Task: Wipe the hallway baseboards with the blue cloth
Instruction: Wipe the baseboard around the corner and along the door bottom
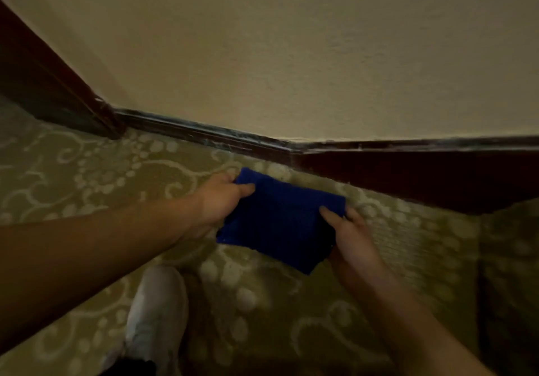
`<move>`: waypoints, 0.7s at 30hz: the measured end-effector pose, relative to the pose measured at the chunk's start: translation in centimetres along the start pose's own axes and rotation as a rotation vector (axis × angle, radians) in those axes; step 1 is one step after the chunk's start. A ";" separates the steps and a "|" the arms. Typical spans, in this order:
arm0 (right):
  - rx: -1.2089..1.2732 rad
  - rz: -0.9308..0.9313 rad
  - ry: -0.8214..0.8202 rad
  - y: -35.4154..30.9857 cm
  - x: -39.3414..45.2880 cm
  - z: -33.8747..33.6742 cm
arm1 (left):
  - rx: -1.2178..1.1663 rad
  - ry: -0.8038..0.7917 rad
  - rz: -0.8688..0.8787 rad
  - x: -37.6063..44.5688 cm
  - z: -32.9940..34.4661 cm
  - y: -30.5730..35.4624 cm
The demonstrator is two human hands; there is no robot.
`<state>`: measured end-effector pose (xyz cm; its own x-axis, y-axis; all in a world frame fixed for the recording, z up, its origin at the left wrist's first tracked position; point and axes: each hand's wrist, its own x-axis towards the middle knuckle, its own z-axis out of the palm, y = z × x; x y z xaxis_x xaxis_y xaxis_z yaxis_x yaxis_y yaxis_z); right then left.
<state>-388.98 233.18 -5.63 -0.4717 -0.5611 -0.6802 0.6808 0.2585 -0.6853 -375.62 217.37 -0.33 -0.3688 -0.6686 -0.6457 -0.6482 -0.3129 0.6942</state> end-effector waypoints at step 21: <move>0.111 0.022 0.365 3.1 11.5 7.8 | 0.005 -0.221 -0.148 17.8 -3.8 -1.6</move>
<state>-387.91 221.37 -13.55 -0.6116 -0.2339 -0.7558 0.7398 0.1695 -0.6511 -378.65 203.42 -11.76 -0.4059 -0.4516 -0.7946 -0.7091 -0.3929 0.5855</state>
